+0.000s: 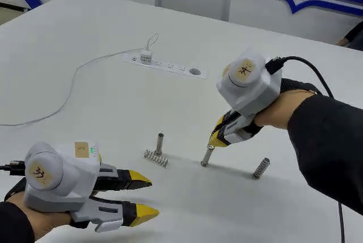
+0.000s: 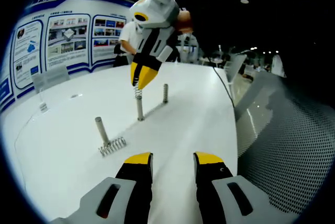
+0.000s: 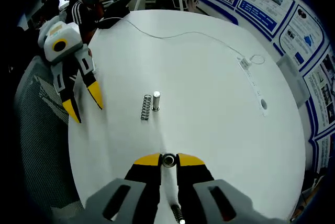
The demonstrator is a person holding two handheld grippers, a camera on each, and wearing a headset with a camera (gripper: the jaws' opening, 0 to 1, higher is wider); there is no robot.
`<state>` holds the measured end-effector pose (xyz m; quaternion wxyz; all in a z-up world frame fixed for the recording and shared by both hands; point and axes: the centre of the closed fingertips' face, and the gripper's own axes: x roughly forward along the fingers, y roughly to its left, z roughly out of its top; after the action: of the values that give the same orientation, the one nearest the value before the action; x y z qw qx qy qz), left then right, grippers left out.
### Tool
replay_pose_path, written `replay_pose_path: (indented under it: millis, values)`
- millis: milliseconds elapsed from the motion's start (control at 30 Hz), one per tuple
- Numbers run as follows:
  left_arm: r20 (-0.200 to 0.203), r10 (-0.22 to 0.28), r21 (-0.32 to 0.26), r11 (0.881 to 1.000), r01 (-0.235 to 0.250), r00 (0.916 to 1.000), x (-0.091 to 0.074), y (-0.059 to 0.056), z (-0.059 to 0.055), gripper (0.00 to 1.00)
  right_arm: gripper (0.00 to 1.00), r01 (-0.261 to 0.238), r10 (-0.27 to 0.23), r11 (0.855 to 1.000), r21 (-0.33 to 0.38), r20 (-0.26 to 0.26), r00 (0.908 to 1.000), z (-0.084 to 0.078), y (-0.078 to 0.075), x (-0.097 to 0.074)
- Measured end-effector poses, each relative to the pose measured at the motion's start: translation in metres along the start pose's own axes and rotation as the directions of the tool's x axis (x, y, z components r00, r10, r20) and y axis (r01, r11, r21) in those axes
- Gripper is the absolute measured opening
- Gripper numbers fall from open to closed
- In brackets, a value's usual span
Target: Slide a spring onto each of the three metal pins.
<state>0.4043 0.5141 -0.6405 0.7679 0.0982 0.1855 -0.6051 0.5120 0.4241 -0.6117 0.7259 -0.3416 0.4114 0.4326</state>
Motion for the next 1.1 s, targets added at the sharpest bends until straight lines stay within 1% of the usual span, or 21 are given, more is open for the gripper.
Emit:
replay_pose_path:
  millis: [67, 200, 267, 400, 467, 667, 733, 967, 1100]
  values:
    - [-0.001, 0.000, 0.000, 1.000, 0.000, 1.0000, 0.000, 0.000, 0.000, 0.32, 0.12, -0.002, 0.002, 1.000, 0.006, 0.003, 1.0000, 0.003, -0.002, 0.003]
    - [0.003, 0.004, -0.003, 1.000, -0.004, 1.0000, -0.001, 0.000, 0.000, 0.32, 0.12, -0.008, 0.008, 1.000, -0.001, -0.026, 0.9996, -0.001, 0.001, 0.009]
    - [0.004, 0.006, -0.006, 1.000, -0.006, 1.0000, -0.002, 0.001, -0.001, 0.32, 0.12, -0.012, 0.012, 1.000, 0.014, -0.014, 0.9998, 0.002, -0.001, 0.008]
    - [-0.003, 0.008, -0.009, 1.000, -0.008, 1.0000, -0.003, 0.001, -0.003, 0.31, 0.12, -0.013, 0.013, 1.000, 0.022, -0.011, 0.9998, 0.003, -0.003, 0.010]
    - [0.000, 0.009, -0.010, 1.000, -0.009, 1.0000, -0.003, 0.001, -0.002, 0.31, 0.12, -0.011, 0.011, 1.000, 0.015, -0.031, 0.9995, -0.001, -0.002, 0.010]
    - [-0.004, 0.006, -0.011, 1.000, -0.006, 1.0000, -0.001, 0.001, -0.003, 0.31, 0.12, -0.009, 0.010, 1.000, 0.018, -0.033, 0.9994, -0.002, -0.003, 0.011]
    - [-0.003, 0.004, -0.010, 1.000, -0.004, 1.0000, 0.000, 0.001, -0.002, 0.31, 0.12, -0.010, 0.011, 1.000, 0.028, -0.025, 0.9996, -0.001, -0.004, 0.010]
    - [-0.003, 0.005, -0.012, 1.000, -0.006, 1.0000, -0.001, 0.001, -0.003, 0.31, 0.12, -0.006, 0.007, 1.000, 0.016, -0.044, 0.9990, -0.005, -0.004, 0.013]
    - [-0.005, 0.005, -0.013, 1.000, -0.005, 1.0000, -0.001, 0.002, -0.004, 0.31, 0.12, -0.009, 0.011, 0.999, 0.031, -0.043, 0.9990, -0.004, -0.006, 0.014]
